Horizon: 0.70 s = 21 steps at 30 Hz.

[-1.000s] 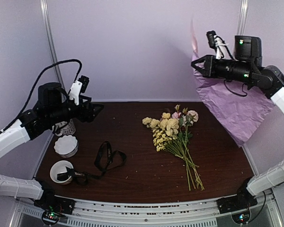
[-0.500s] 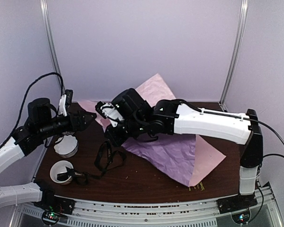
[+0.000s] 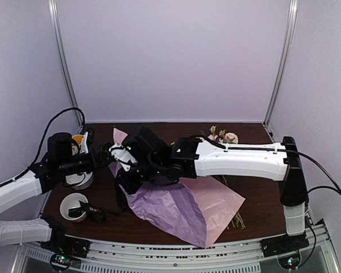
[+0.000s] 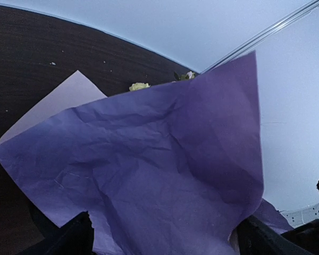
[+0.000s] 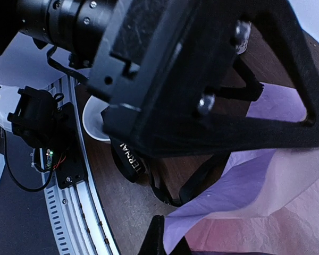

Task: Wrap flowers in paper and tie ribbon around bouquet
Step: Pass from the right arm to the left

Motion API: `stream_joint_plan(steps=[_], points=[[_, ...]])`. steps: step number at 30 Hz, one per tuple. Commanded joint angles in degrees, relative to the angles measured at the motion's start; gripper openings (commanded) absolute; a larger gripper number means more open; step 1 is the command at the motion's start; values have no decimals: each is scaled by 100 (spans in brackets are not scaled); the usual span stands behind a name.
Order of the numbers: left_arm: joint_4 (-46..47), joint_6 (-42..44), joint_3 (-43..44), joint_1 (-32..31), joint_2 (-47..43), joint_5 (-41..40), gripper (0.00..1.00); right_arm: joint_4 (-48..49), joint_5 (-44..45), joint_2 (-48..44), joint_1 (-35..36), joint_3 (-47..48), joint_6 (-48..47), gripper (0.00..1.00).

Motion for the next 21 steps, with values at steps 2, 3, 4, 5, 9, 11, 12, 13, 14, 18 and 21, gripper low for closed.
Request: stream_joint_plan(steps=[2, 3, 4, 5, 9, 11, 12, 13, 14, 18, 21], points=[[106, -318, 115, 39, -649, 118, 98, -4, -65, 95, 2, -42, -89, 0], [-1, -390, 113, 43, -805, 64, 98, 40, -90, 93, 6, -72, -74, 0], [-149, -428, 104, 40, -934, 7, 98, 97, -108, 97, 2, -104, -61, 0], [-301, -458, 93, 37, -1037, -71, 98, 139, -105, 92, 2, -120, -28, 0], [-508, -514, -79, 34, -1152, -75, 98, 157, -132, 191, 25, 11, -14, 0], [-493, -459, -66, 36, -1097, -10, 98, 126, -69, 227, 67, 42, -94, 0], [-495, -433, -43, 25, -1061, -3, 98, 89, 5, 245, 97, 50, -146, 0], [-487, -393, -24, 26, -1013, -2, 98, 50, 50, 256, 120, 60, -193, 0], [-480, -357, 0, 22, -947, 1, 98, 30, 80, 264, 146, 61, -238, 0], [-427, -212, 131, -59, -645, 129, 97, 7, 95, 335, 240, 126, -404, 0], [-414, -166, 149, -150, -464, 154, 95, -147, 185, 482, 315, 356, -570, 0]])
